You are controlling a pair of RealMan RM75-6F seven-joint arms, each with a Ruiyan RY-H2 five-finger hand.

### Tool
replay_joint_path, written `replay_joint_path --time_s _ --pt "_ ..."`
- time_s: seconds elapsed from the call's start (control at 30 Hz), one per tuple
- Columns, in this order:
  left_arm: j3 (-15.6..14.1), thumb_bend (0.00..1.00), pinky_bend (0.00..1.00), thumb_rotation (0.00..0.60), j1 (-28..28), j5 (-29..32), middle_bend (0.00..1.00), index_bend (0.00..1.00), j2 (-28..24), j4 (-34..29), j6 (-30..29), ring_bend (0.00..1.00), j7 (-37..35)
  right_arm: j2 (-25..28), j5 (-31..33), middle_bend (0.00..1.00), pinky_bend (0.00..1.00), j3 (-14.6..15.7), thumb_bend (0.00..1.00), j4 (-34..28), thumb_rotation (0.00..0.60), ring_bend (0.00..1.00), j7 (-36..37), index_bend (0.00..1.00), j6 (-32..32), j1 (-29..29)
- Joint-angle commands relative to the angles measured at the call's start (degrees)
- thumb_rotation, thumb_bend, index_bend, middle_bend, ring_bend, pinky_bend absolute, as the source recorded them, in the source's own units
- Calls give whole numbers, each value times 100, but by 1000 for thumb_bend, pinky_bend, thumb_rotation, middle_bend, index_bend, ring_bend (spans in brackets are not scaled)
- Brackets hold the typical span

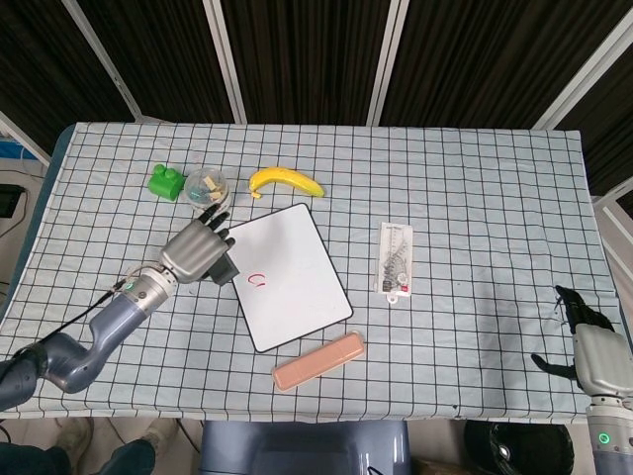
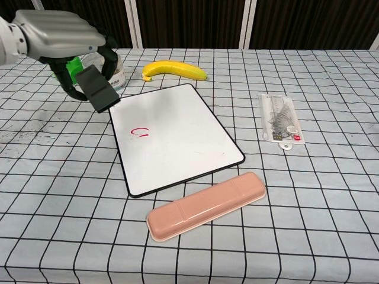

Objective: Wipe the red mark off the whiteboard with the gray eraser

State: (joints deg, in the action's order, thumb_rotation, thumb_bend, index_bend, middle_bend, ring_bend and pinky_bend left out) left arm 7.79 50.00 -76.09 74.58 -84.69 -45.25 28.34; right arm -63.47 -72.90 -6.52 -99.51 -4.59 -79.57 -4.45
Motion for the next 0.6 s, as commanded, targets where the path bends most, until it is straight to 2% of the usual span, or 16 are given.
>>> replay_joint_path --time_s 0.03,0.23,0.6 --pt "103 276 98 600 196 28 433 490 333 154 37 104 132 -4 8 129 212 -2 49 1 600 215 -14 109 4 -4" --pt "114 276 98 600 451 66 432 487 824 521 248 104 100 1 38 128 212 -12 49 1 600 215 -24 109 -1 0" --pt "1 276 98 600 784 397 434 490 1361 1085 730 104 313 17 49 128 212 -11 49 6 600 215 5 110 4 7"
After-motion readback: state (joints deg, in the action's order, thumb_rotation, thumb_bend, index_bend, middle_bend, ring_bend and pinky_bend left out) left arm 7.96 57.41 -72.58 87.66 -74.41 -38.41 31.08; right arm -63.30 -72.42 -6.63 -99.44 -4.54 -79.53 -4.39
